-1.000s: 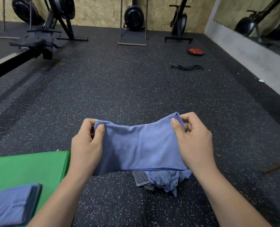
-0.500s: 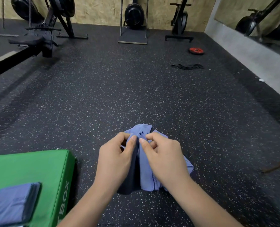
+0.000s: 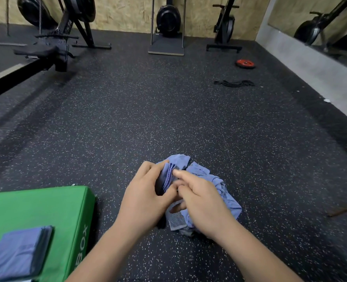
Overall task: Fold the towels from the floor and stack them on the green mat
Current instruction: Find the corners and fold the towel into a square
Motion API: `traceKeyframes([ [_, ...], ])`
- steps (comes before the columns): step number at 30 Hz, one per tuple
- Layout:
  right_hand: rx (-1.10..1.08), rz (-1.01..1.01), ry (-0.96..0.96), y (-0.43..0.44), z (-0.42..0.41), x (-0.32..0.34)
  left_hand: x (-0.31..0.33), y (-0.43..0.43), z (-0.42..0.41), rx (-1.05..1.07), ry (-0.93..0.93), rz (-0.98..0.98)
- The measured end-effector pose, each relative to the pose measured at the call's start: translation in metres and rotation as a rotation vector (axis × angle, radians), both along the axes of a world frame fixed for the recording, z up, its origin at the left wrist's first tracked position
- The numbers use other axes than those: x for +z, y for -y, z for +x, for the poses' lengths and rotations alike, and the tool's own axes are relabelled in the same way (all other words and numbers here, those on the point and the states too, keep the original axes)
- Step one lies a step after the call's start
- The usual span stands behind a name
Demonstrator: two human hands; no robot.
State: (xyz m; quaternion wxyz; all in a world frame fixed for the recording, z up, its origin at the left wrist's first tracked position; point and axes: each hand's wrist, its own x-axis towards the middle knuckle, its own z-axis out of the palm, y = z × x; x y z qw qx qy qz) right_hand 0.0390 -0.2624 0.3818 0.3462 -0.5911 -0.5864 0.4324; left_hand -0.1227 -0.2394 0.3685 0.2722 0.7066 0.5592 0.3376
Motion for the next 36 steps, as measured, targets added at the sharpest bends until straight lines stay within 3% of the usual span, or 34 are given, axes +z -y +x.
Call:
traceKeyframes([
  [5, 0.09, 0.011, 0.049, 0.002, -0.001, 0.007, 0.003, -0.001, -0.003, -0.019, -0.04, -0.016],
  [11, -0.014, 0.278, 0.32, -0.005, 0.017, 0.008, 0.011, -0.005, -0.013, -0.118, -0.033, -0.034],
  [14, 0.043, 0.197, 0.388, -0.008, 0.029, 0.012, 0.013, -0.003, -0.014, -0.224, 0.007, -0.1],
  [18, 0.185, 0.048, 0.356, -0.012, 0.039, 0.011, 0.013, -0.003, -0.018, -0.287, 0.057, -0.157],
  [28, 0.106, 0.209, 0.171, -0.013, 0.051, 0.025, 0.008, -0.019, -0.043, -0.234, -0.102, -0.146],
  [36, -0.087, 0.319, 0.104, -0.011, 0.045, 0.027, 0.016, -0.024, -0.043, -0.097, 0.638, -0.301],
])
